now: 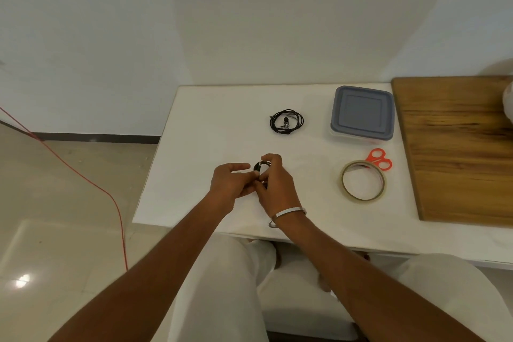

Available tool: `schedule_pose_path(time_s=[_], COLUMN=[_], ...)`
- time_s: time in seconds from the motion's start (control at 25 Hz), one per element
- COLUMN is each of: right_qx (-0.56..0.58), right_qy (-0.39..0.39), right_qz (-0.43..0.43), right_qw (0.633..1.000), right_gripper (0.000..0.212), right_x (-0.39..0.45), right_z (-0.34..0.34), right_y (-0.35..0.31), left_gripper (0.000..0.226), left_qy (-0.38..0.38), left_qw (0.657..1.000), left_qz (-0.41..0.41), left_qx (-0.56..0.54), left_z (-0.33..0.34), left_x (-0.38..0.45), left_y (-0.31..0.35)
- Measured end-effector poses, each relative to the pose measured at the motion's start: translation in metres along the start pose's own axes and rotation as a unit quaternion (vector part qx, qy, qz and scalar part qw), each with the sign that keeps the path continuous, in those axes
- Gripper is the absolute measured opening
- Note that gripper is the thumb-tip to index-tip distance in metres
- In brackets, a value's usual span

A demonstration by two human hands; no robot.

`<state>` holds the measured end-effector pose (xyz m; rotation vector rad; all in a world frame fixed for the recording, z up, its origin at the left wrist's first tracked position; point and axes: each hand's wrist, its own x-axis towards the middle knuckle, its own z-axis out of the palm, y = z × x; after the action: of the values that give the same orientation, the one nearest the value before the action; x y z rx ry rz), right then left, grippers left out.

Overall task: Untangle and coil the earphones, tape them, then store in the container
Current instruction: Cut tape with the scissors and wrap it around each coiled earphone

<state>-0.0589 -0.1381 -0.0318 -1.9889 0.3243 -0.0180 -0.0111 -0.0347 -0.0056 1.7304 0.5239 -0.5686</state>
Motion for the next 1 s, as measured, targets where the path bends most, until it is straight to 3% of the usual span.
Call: schedule_pose_path(time_s=[0.16, 0.36, 0.6, 0.84, 1.0], right_qx=[0.018, 0.007, -0.046, -0.072, -0.109], right_qy=[0.043, 0.132, 0.121, 0.093, 0.092], right_qz=[-0.034, 0.011, 0.005, -0.017, -0.041], right_qw=[0.998, 0.991, 0.992, 0.993, 0.989], right_gripper=[0.032, 0.032, 0.033, 0.031, 0.028], right_x=[-0.004, 0.008, 0.013, 0.011, 0.006], right_z=[-0.007, -0.033, -0.045, -0.060, -0.091], right_y=[0.007, 0.021, 0.035, 0.040, 0.048], left_gripper=[0.032, 0.016, 0.017, 0.021, 0.025], left_qy=[0.039, 0.071, 0.100, 0.102, 0.100], left_qw=[0.991, 0.947, 0.914, 0.911, 0.876], left_qz=[0.022, 0.081, 0.129, 0.142, 0.125], left_qx=[0.126, 0.303, 0.372, 0.373, 0.456], left_z=[-0.016, -0.024, -0.025, -0.025, -0.016], left_x=[0.009, 0.013, 0.020, 0.023, 0.021], left_y=[-0.004, -0.001, -0.004, -0.011, -0.007])
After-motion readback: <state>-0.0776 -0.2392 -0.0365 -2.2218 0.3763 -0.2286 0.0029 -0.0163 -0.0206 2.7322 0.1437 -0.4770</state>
